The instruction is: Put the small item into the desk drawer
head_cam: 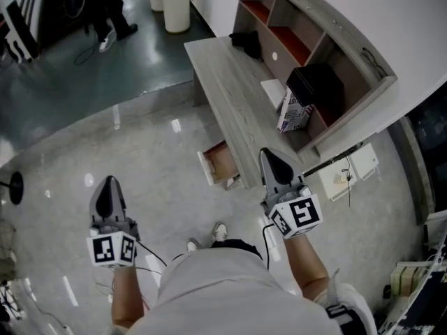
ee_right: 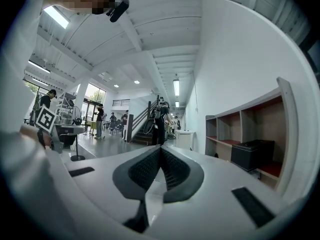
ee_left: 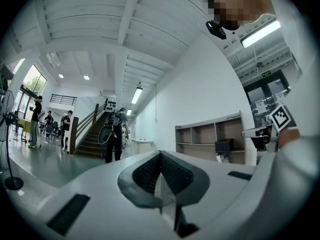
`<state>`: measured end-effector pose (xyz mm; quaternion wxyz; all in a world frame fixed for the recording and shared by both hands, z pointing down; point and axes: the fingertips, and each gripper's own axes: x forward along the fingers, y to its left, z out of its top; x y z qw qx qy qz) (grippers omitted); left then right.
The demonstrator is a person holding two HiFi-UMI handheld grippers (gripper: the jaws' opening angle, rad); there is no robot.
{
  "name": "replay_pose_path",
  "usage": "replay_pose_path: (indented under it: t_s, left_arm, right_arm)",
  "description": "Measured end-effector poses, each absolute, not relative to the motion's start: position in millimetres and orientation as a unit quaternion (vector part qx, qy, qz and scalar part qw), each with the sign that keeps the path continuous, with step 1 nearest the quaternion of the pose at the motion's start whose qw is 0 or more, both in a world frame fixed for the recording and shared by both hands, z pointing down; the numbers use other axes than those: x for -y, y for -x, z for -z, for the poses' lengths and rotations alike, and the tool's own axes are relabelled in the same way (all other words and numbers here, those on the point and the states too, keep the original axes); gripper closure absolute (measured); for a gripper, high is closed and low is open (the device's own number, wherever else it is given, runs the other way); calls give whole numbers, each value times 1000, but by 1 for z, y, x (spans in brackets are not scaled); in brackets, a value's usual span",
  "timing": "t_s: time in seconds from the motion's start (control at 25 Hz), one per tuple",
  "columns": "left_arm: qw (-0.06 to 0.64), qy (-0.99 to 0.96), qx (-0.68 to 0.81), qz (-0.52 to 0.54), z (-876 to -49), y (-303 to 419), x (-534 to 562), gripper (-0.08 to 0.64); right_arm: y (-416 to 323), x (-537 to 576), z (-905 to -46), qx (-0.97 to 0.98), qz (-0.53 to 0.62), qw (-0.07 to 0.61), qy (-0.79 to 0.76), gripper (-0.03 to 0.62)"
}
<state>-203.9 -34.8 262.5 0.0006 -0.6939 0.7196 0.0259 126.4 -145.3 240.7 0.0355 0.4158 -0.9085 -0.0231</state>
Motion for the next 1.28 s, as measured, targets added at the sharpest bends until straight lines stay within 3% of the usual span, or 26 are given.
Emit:
replay_pose_path:
  t_s: [0.44,1.28]
  left_arm:
    - [-1,681,-733,-8,-266,217,22,541]
    - [7,694,-719,-15,-259,208,22,541]
  right_arm:
    - [-171,128,-252,873,18,43,-486,571]
    - [-127,134,-234,888,35,39,-457,571]
